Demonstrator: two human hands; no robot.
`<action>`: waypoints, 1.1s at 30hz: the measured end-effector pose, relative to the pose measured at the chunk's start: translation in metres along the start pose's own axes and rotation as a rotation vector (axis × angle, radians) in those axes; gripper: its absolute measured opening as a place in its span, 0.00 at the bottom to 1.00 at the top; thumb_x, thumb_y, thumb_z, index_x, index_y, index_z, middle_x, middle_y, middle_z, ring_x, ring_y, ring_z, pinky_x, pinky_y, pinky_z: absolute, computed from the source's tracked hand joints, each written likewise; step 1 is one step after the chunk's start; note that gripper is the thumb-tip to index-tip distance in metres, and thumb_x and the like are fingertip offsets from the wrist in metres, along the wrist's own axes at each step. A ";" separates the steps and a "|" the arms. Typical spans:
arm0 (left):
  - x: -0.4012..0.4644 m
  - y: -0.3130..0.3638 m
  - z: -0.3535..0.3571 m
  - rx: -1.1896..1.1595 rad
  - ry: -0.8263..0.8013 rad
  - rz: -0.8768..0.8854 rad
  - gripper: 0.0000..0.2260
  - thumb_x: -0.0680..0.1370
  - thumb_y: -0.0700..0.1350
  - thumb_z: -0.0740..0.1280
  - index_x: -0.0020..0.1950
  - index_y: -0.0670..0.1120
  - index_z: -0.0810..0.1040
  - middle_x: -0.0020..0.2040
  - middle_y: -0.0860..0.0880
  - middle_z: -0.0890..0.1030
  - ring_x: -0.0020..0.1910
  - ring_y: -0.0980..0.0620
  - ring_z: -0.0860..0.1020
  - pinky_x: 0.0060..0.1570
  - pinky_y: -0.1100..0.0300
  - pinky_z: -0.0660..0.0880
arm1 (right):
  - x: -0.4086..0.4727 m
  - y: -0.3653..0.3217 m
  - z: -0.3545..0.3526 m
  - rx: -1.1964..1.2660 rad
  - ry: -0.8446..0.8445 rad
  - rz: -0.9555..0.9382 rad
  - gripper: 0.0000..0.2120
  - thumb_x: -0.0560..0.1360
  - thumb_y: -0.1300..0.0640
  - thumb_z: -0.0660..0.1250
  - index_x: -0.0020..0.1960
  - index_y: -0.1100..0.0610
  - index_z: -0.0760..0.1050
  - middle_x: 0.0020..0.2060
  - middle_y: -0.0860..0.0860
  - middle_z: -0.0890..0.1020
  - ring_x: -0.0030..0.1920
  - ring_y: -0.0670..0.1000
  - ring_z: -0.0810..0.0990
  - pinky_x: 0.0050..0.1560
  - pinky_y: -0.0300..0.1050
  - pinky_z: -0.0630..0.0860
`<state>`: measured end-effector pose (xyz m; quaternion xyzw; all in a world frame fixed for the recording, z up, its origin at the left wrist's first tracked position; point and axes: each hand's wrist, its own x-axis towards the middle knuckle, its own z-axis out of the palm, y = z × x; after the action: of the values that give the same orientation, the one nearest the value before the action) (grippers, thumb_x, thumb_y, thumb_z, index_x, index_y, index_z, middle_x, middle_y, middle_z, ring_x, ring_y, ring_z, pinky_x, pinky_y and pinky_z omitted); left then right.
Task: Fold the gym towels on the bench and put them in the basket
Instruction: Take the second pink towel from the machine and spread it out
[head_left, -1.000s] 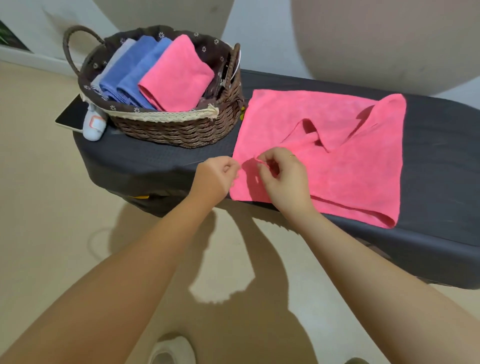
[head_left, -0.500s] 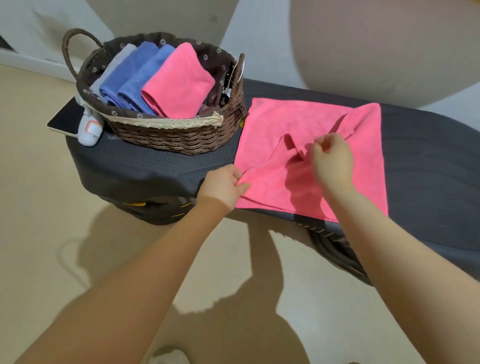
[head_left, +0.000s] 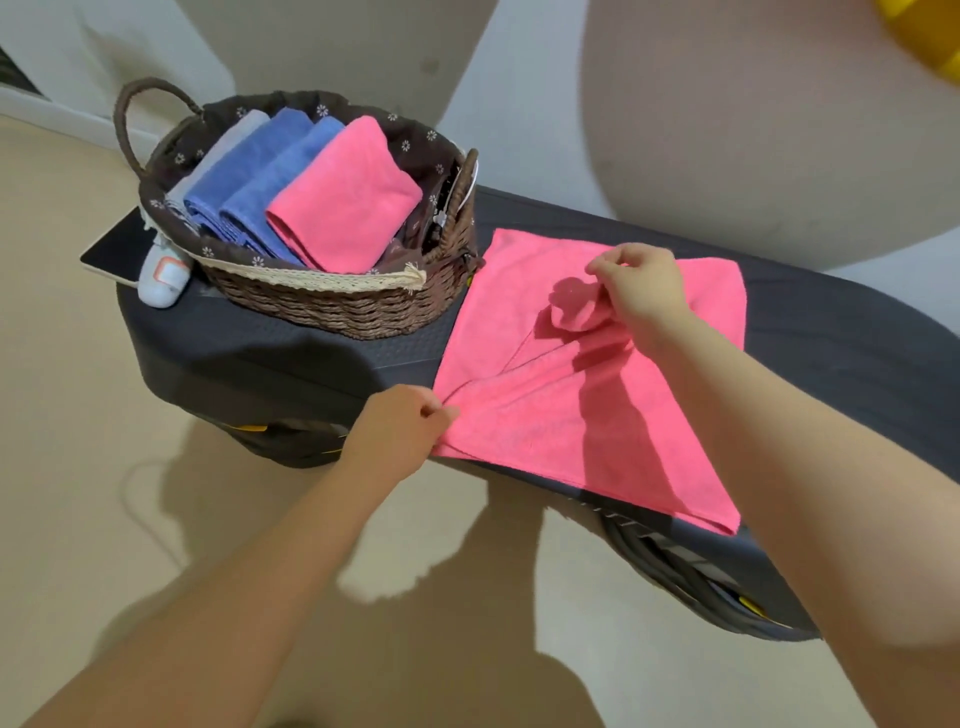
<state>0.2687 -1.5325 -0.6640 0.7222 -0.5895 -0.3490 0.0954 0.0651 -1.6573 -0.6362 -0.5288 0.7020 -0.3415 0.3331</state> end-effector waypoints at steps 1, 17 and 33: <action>-0.001 0.001 -0.001 0.007 -0.021 -0.006 0.14 0.79 0.47 0.60 0.36 0.43 0.73 0.38 0.43 0.79 0.39 0.46 0.76 0.45 0.55 0.70 | 0.005 -0.008 0.003 0.111 -0.045 0.012 0.12 0.72 0.65 0.64 0.32 0.53 0.74 0.27 0.51 0.74 0.27 0.47 0.72 0.35 0.42 0.70; -0.023 -0.019 0.027 -0.140 0.250 -0.170 0.15 0.74 0.51 0.67 0.30 0.50 0.67 0.27 0.48 0.74 0.31 0.51 0.74 0.35 0.53 0.70 | 0.075 -0.011 0.073 -0.521 -0.303 -0.381 0.20 0.71 0.55 0.71 0.61 0.55 0.76 0.59 0.59 0.74 0.63 0.57 0.70 0.61 0.46 0.68; -0.021 -0.022 0.027 -0.449 0.264 -0.271 0.08 0.75 0.46 0.68 0.47 0.50 0.68 0.35 0.49 0.82 0.24 0.59 0.78 0.26 0.66 0.70 | 0.072 -0.018 0.074 -0.250 -0.255 -0.273 0.25 0.78 0.58 0.61 0.73 0.61 0.60 0.71 0.59 0.65 0.70 0.56 0.65 0.68 0.43 0.59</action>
<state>0.2680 -1.4995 -0.6874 0.7943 -0.3781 -0.3834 0.2813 0.1196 -1.7399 -0.6689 -0.6948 0.6130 -0.2242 0.3020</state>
